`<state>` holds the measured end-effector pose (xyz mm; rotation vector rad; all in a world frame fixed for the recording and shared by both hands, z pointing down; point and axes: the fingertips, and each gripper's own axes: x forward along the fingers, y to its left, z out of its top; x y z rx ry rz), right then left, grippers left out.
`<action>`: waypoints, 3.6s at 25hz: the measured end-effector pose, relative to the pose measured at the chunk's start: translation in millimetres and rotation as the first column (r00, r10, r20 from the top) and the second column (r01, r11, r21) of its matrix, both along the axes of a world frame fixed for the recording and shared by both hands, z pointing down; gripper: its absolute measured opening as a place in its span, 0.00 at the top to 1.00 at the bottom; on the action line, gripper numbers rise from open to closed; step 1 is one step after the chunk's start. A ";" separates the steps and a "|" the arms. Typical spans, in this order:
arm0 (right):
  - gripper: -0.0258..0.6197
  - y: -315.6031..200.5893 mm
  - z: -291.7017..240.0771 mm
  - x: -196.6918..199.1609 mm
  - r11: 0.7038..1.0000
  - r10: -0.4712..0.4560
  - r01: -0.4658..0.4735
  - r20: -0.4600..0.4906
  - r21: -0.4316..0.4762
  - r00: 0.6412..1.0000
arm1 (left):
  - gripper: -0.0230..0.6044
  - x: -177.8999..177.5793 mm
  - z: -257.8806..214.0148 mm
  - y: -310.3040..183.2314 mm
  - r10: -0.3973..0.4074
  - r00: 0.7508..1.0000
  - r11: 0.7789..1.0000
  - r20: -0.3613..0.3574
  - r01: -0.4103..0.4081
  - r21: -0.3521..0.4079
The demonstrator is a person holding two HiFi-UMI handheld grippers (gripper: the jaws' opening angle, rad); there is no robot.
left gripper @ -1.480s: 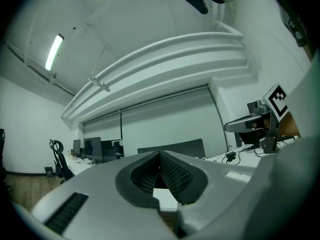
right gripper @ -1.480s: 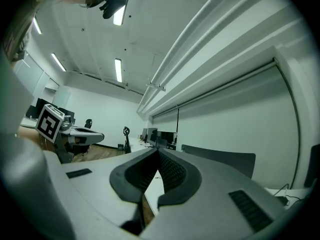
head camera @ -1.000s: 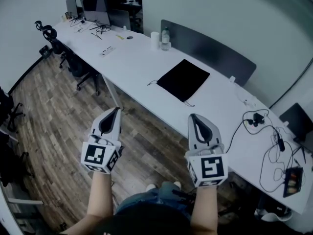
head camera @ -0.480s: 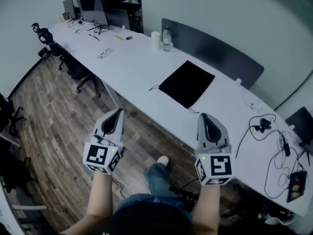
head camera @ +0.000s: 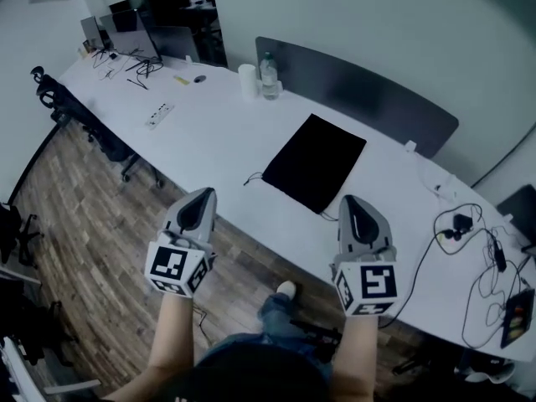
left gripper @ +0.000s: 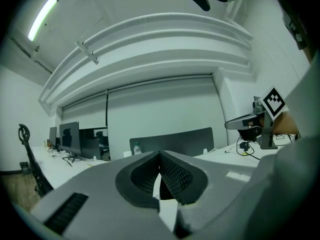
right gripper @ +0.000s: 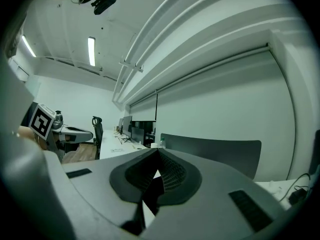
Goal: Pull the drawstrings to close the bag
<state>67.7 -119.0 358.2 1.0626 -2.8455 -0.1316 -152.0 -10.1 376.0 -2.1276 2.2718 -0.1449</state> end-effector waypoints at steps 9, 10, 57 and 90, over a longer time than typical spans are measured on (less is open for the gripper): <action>0.97 -90.2 6.2 -12.5 0.994 0.097 -0.097 0.017 -0.046 0.995 | 0.97 -31.6 9.4 -105.0 0.085 0.996 0.995 -0.034 -0.087 -0.042; 0.97 -96.7 7.5 -11.9 0.993 0.108 -0.107 0.016 -0.051 0.994 | 0.97 -33.5 13.1 -112.9 0.089 0.995 0.994 -0.034 -0.091 -0.053; 0.78 -104.8 251.7 41.5 0.446 0.629 -0.619 -0.266 -0.647 0.731 | 0.94 -51.7 289.1 -170.3 0.452 0.874 0.474 -0.179 -0.406 -0.782; 0.95 -145.2 232.1 35.3 0.455 0.576 -0.666 -0.375 -0.591 0.727 | 0.94 -52.9 232.4 -220.1 0.430 0.887 0.584 -0.166 -0.414 -0.699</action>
